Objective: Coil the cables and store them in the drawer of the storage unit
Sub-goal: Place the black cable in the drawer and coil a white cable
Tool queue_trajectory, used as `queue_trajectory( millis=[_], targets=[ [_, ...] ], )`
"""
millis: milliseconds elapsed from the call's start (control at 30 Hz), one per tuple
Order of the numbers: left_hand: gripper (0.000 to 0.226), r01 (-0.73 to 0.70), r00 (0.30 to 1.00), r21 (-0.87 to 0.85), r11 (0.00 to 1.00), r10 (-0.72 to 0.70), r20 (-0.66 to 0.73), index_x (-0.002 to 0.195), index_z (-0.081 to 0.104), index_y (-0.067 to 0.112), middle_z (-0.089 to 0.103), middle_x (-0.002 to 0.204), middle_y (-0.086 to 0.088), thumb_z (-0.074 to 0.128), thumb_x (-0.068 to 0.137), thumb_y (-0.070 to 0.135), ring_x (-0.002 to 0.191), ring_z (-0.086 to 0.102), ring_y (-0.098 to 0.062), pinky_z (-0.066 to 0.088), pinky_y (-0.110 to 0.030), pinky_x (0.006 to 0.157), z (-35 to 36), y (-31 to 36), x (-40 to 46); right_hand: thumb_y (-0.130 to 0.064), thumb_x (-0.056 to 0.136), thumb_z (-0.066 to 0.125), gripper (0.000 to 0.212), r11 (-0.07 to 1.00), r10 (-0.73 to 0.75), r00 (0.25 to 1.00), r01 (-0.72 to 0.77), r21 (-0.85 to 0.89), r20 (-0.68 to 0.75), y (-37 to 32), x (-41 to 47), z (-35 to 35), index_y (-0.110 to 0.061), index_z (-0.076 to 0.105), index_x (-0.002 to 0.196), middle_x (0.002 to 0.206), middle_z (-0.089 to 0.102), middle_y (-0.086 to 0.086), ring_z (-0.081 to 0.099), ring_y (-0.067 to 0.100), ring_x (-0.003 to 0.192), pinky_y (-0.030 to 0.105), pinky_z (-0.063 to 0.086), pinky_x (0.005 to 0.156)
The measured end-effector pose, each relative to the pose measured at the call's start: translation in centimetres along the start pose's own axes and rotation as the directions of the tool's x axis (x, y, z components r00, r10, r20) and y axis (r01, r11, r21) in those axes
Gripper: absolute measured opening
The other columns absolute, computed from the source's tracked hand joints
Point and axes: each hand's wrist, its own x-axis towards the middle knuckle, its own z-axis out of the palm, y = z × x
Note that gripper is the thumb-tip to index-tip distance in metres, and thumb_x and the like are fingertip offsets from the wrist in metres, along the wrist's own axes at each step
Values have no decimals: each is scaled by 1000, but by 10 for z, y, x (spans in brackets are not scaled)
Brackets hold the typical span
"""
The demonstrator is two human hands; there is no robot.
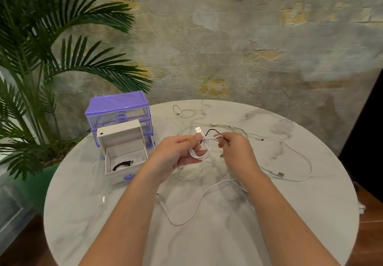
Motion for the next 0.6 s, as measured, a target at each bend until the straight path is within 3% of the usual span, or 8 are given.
queue_trajectory(
  millis=[67, 133, 200, 300, 400, 500, 600],
  targets=[
    [26, -10, 1000, 4, 1000, 10, -23, 87, 74, 3, 69, 93, -17, 72, 79, 28, 81, 71, -20, 58, -26, 65, 0, 0, 0, -19, 99, 52, 26, 1000, 23, 1000, -23, 11, 6, 2, 0, 0, -15, 70, 117, 87, 65, 1, 53, 14, 74, 20, 38, 63],
    [34, -25, 999, -16, 1000, 24, -46, 97, 73, 0, 70, 95, -15, 71, 80, 29, 85, 67, -20, 58, -28, 66, -2, 1, 1, -20, 97, 58, 23, 992, 74, 997, -72, 107, -12, 2, 1, -1, -13, 72, 114, 79, 65, 1, 53, 10, 61, 11, 39, 56],
    [36, -32, 998, -45, 998, 29, -54, 101, 72, -1, 69, 96, -14, 70, 81, 29, 86, 66, -20, 59, -30, 67, -3, 1, 3, -19, 95, 61, 19, 945, 173, 985, -169, 281, 8, 1, 2, -3, -8, 74, 103, 67, 61, -1, 56, 8, 48, 13, 46, 53],
    [34, -26, 998, -69, 997, 22, -56, 103, 71, -3, 68, 95, -13, 68, 85, 25, 87, 65, -22, 60, -34, 69, -3, 1, 4, -12, 93, 63, 18, 762, 255, 960, -275, 586, 118, -2, 2, -6, 1, 72, 101, 64, 63, 3, 63, 11, 48, 24, 56, 64],
    [36, -32, 998, -75, 997, 28, -55, 105, 70, -4, 68, 94, -13, 69, 84, 25, 88, 65, -22, 61, -37, 73, -1, 1, 4, -5, 92, 62, 13, 494, 236, 942, -328, 805, 239, -6, 0, -10, 3, 69, 100, 73, 64, 7, 64, 18, 60, 31, 59, 75],
    [32, -52, 996, -74, 996, 47, -71, 103, 71, -2, 70, 92, -10, 69, 85, 24, 84, 67, -17, 61, -33, 72, 1, -1, 5, -2, 92, 59, 9, 299, 186, 930, -360, 884, 316, -10, -1, -14, 2, 67, 93, 77, 65, 9, 66, 17, 61, 25, 59, 64],
    [23, -86, 993, -59, 995, 80, -88, 97, 74, 4, 74, 89, -5, 67, 87, 24, 82, 69, -12, 58, -26, 67, 2, -2, 5, -4, 94, 57, 11, 241, 162, 915, -400, 884, 370, -11, -2, -12, 2, 66, 92, 82, 67, 11, 68, 17, 62, 24, 59, 62]
  ],
)
